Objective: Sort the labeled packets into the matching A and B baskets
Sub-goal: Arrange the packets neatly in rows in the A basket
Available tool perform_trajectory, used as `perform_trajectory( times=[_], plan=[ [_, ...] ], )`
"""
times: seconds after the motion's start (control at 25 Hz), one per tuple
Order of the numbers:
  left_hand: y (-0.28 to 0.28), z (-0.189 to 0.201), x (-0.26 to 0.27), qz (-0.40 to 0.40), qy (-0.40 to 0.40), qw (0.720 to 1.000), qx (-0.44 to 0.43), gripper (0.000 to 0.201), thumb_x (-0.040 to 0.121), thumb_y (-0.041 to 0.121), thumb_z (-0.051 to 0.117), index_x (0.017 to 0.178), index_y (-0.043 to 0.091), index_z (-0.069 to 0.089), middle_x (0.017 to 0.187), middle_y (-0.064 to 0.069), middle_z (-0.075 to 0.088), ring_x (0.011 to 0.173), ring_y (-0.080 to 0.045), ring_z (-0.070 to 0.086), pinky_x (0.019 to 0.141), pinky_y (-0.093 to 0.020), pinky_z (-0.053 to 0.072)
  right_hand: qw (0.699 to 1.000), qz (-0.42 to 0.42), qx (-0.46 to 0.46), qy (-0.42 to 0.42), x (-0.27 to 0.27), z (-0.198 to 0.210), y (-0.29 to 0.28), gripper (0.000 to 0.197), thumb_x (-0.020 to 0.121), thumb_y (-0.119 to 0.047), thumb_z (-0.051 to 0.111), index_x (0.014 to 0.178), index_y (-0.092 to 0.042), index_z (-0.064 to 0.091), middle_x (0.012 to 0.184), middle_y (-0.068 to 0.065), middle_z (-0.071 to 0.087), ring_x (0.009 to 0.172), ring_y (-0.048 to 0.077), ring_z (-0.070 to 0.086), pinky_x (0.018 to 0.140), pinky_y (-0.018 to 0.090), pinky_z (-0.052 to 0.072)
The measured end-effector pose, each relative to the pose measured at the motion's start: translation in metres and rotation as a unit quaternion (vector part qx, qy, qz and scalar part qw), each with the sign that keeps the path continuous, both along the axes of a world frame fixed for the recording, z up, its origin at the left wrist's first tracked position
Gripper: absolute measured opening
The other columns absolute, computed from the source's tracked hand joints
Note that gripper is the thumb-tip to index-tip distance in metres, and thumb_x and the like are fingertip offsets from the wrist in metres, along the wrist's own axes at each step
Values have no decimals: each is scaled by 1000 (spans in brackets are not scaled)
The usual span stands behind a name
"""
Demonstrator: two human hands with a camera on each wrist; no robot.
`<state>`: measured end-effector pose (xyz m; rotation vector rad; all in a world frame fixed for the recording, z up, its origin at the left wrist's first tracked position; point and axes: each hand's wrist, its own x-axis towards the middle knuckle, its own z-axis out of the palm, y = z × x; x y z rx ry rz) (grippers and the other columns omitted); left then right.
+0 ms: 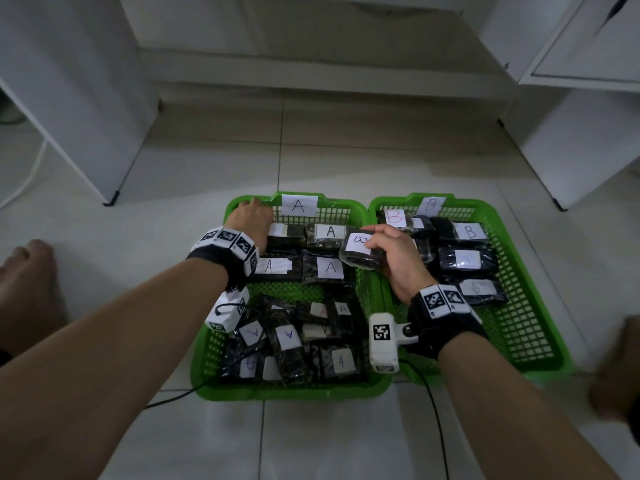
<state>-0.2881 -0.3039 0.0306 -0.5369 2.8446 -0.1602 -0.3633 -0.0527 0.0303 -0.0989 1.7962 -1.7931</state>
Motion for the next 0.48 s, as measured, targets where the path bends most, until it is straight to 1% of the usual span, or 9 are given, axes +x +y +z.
perform_trajectory(
  times=[0.08,0.16,0.2,0.24,0.28,0.32,0.4,0.44,0.48],
  plan=[
    [2,0,1,9,11,1000,12,42,80,3,69,120,3,58,118,-14,59,108,-31,62,90,-38,56,1000,1,10,2,-1,-2,1,27,86,3,64,110,-8,67,111,18,70,88,25,71,68,31,59],
    [4,3,3,11,30,999,13,46,77,8,72,121,6,57,117,-12,59,111,-31,59,94,-40,54,999,8,31,11,-2,-3,2,31,83,-1,74,113,-9,67,111,15,74,98,29,74,85,39,61],
    [5,8,6,5,50,998,21,45,77,12,73,120,8,58,115,-11,59,110,-30,58,93,-40,52,999,13,37,16,-2,-3,2,34,82,-5,78,114,-9,67,109,12,76,100,28,74,92,41,59],
    [6,12,10,3,80,996,50,42,79,14,73,118,10,59,113,-8,61,106,-28,60,91,-38,52,999,18,40,17,-2,-3,2,37,80,-7,81,115,-8,67,107,9,78,101,26,74,96,42,58],
    [7,18,14,9,117,987,106,36,81,16,72,115,12,62,110,-4,63,101,-23,62,89,-35,54,999,25,37,14,-2,-1,3,40,79,-9,83,116,-9,67,106,6,78,102,24,74,97,41,57],
    [8,24,20,15,150,971,185,30,83,18,72,112,16,65,107,0,67,96,-18,64,87,-32,55,999,32,33,10,-1,1,3,42,79,-10,83,118,-10,67,107,4,78,103,23,74,97,41,57],
    [16,37,33,7,186,920,346,23,83,27,76,105,23,68,101,9,71,89,-8,68,85,-29,58,998,52,29,17,2,8,3,45,78,-13,84,120,-14,69,109,3,77,107,24,72,89,37,58],
    [21,43,40,-3,186,898,398,29,81,34,78,106,25,68,100,13,71,89,-4,68,84,-28,58,997,67,33,27,6,13,2,46,77,-14,85,120,-15,70,109,3,77,105,24,73,81,34,59],
    [28,48,47,-13,182,882,434,39,78,40,80,112,27,66,103,14,70,91,-2,69,85,-26,57,995,85,41,41,11,18,0,45,77,-14,85,119,-15,70,107,3,78,100,23,74,72,31,59]
  ],
)
